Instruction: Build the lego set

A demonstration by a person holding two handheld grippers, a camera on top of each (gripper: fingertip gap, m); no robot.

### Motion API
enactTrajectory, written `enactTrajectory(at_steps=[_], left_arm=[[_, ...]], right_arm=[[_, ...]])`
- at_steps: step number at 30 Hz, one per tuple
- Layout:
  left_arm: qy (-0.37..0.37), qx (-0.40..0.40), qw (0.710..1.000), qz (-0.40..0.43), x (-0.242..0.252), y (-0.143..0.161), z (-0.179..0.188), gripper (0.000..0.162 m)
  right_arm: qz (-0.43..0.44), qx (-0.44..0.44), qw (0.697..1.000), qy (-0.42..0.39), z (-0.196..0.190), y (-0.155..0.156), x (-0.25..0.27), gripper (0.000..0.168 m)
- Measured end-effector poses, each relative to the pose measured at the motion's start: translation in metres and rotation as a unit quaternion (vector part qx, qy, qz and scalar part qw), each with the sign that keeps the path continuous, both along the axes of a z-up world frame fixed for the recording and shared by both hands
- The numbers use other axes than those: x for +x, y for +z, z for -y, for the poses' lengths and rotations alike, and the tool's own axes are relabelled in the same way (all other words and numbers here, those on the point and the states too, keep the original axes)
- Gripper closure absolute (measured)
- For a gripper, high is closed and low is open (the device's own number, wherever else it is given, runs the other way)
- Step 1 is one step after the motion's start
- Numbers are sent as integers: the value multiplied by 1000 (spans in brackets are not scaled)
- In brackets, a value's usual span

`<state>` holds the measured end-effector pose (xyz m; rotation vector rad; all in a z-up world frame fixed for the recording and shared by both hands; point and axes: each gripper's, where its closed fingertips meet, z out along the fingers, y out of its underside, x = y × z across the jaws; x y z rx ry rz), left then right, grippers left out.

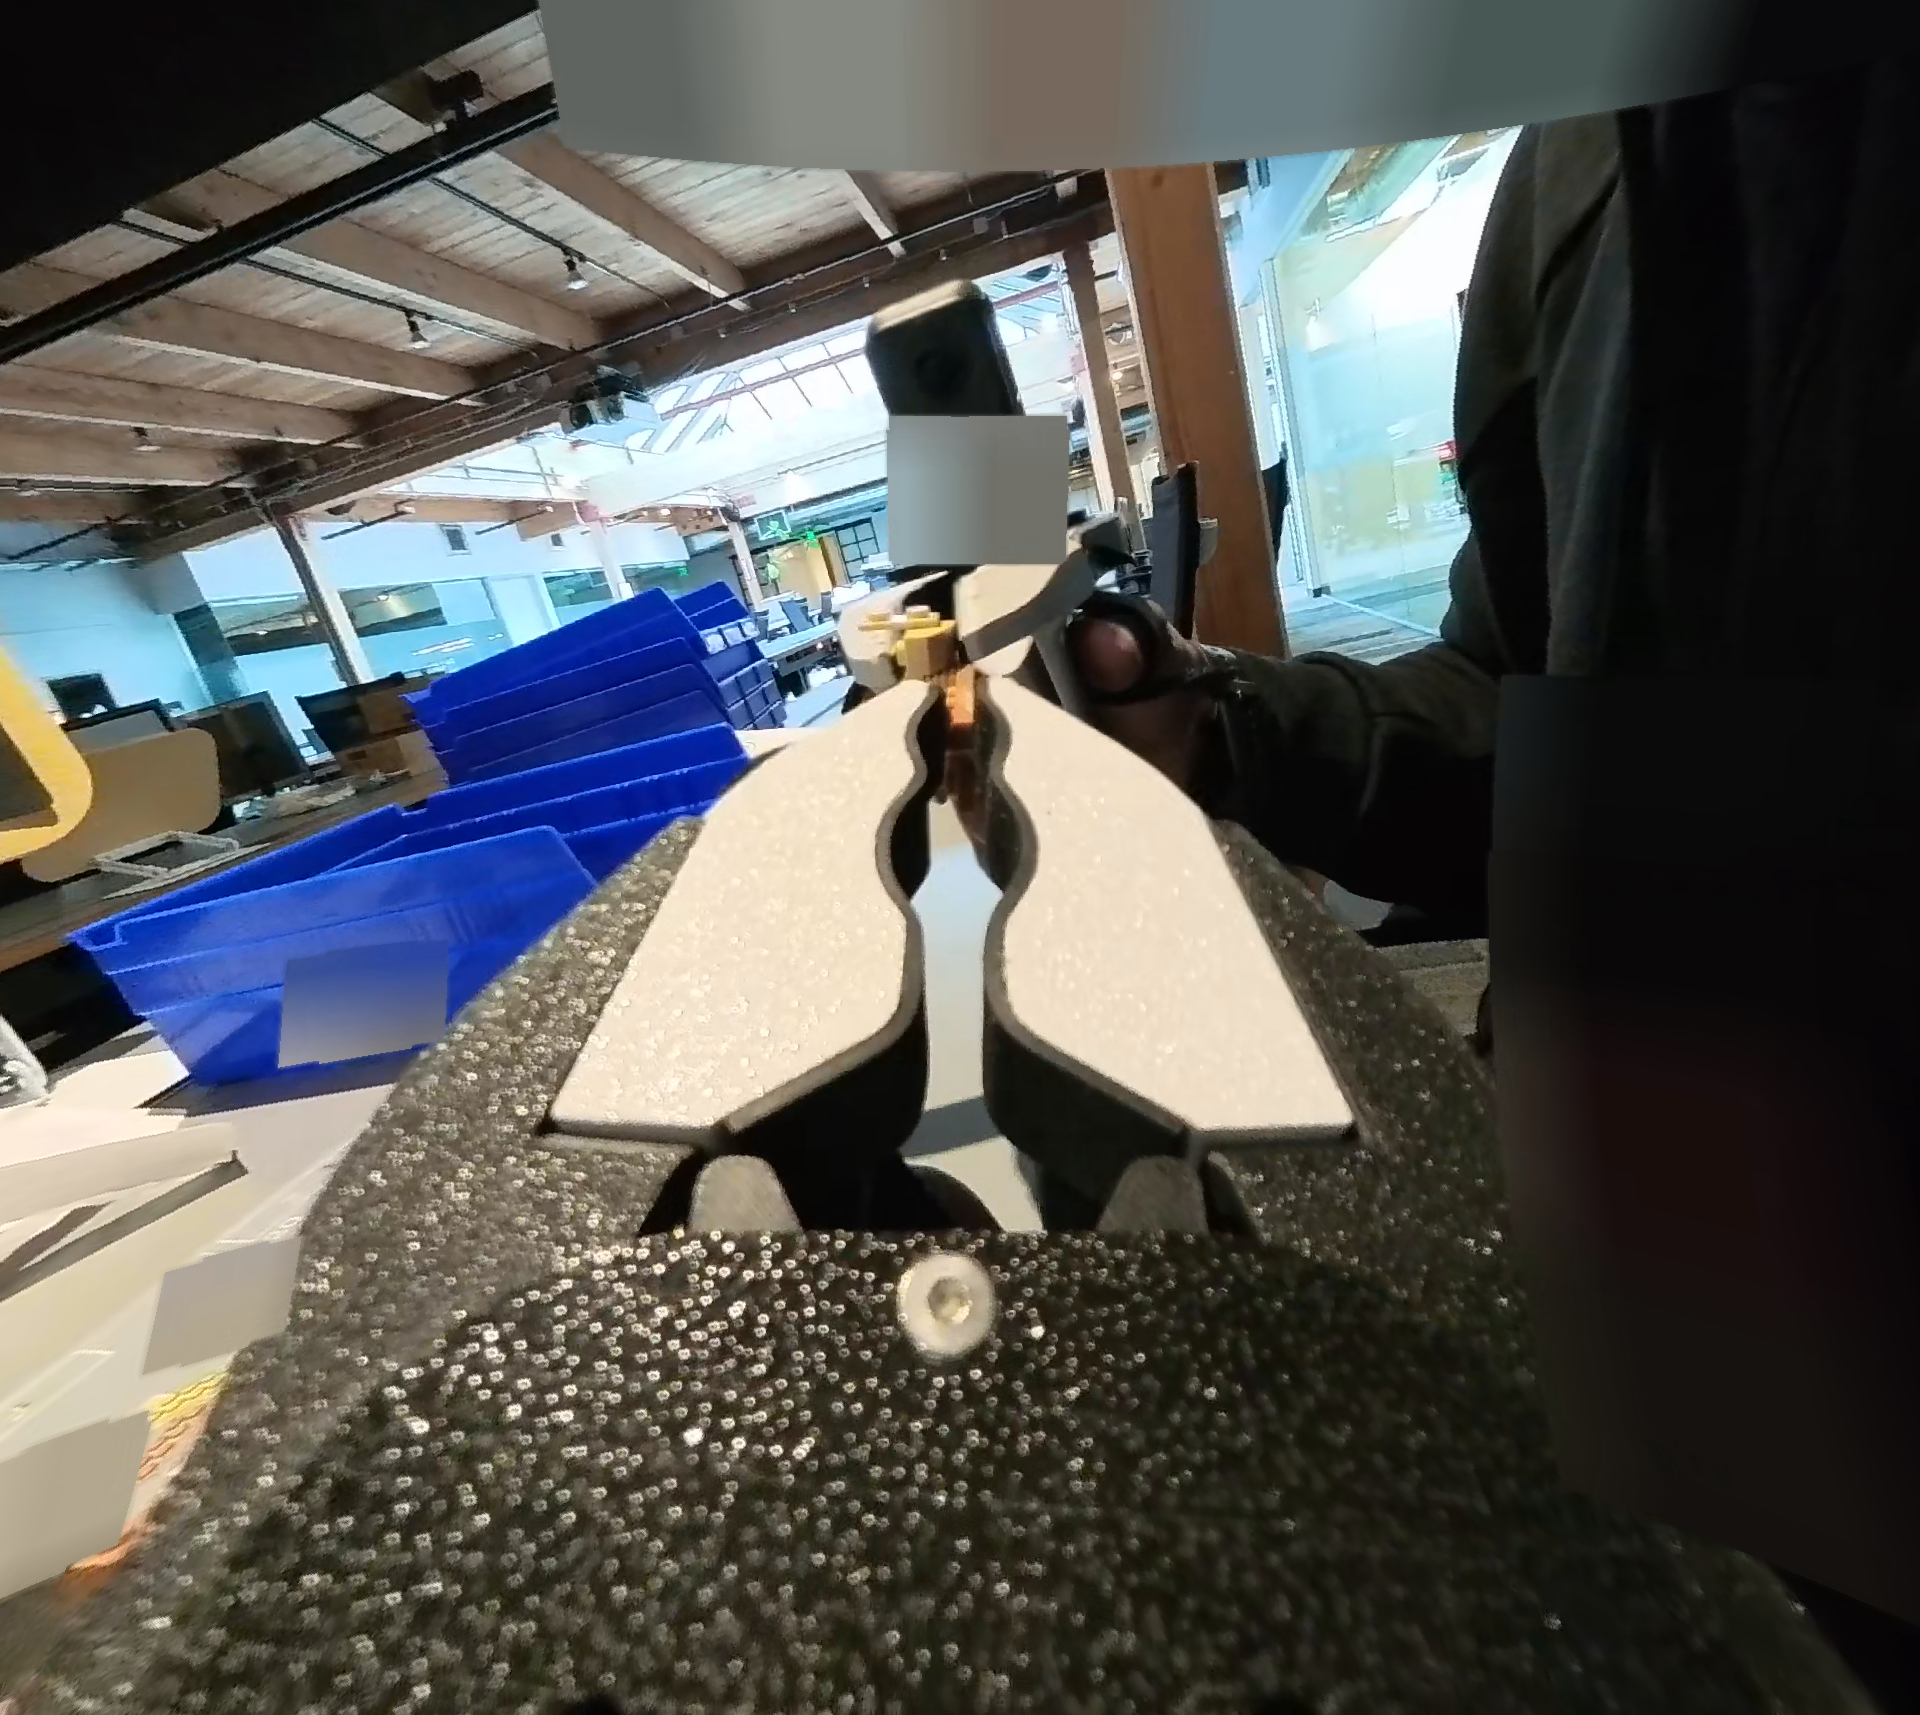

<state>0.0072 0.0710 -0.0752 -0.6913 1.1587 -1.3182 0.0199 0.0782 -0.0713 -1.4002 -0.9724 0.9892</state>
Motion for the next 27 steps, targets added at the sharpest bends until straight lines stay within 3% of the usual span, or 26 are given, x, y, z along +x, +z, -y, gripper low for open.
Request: enactTrajectory(at_steps=[27], left_arm=[[5,5,1000,-12,3,-4,-1,158]], right_arm=[[7,31,999,-9,-1,-4,2,158]])
